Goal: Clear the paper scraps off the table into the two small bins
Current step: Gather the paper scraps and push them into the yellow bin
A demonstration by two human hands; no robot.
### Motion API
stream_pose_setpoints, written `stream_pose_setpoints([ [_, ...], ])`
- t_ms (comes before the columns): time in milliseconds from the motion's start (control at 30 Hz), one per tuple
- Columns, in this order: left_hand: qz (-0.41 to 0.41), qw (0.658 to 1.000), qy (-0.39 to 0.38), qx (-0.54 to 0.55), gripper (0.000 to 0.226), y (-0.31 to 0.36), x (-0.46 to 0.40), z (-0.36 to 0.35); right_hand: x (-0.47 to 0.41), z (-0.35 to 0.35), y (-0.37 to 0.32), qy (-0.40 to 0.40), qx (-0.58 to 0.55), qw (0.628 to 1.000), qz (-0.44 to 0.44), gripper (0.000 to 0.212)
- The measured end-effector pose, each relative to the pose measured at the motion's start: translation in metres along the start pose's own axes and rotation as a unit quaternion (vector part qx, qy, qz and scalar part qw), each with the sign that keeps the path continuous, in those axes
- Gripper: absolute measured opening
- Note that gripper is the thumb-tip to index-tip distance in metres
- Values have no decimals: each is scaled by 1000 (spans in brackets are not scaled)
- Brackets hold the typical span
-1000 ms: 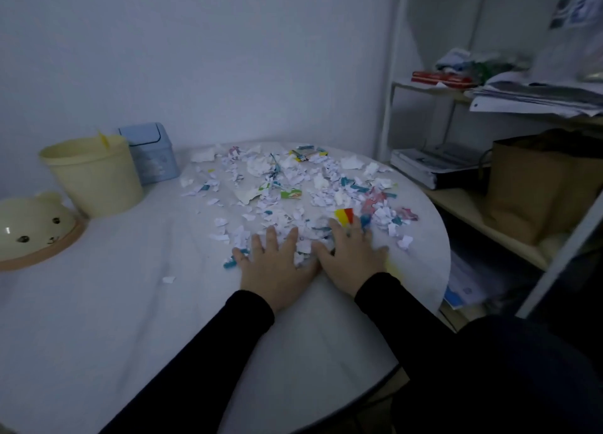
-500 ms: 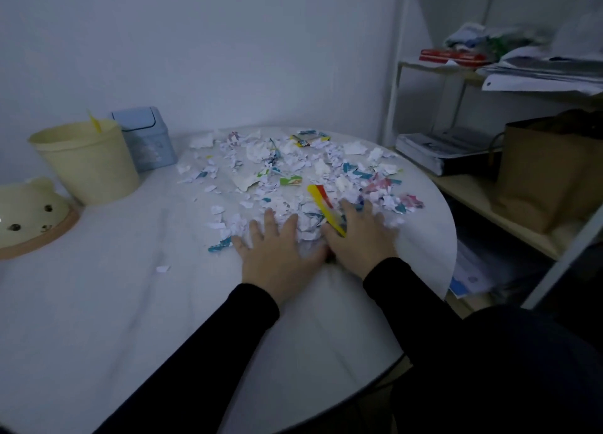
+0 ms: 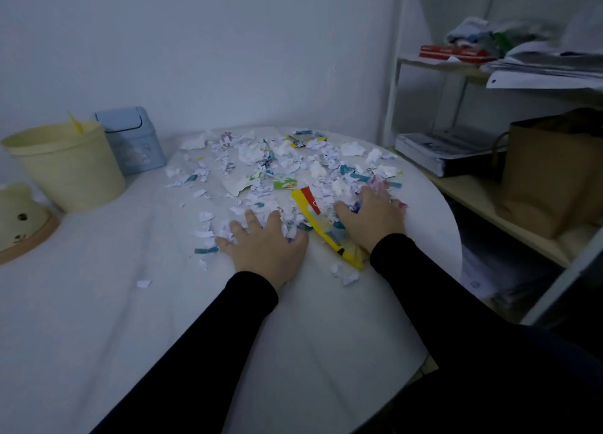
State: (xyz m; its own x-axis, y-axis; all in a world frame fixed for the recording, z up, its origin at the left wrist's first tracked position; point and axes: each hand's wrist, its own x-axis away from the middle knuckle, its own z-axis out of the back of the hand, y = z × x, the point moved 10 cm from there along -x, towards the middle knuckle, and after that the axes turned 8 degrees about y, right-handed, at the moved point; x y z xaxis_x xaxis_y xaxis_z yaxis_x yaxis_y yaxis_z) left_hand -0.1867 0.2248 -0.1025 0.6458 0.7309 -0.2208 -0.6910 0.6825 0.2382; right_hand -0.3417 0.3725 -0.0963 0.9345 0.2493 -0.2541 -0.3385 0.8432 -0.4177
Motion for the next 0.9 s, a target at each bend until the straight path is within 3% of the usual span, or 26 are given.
stream_pose_setpoints([
  [167,-25,1000,8,13,55,-3,-15,6,18,4,-40,-22,-62,988,138,47],
  [300,8,996,88,29,63,-22,-11,41,31,23,-55,30,-98,979,177,49],
  [367,42,993,101,33,68,-36,-7,50,40,22,-61,19,-83,978,189,55],
  [600,206,978,-9,14,66,-114,8,32,73,6,-68,-43,4,988,149,72],
  [700,179,984,-1,17,54,-115,11,30,84,-10,-70,-87,36,986,139,79],
  [800,90,994,20,50,39,-93,10,28,82,-14,-75,-73,46,984,153,71],
  [900,26,980,26,193,24,-70,8,30,80,-11,-86,-52,8,982,182,59],
])
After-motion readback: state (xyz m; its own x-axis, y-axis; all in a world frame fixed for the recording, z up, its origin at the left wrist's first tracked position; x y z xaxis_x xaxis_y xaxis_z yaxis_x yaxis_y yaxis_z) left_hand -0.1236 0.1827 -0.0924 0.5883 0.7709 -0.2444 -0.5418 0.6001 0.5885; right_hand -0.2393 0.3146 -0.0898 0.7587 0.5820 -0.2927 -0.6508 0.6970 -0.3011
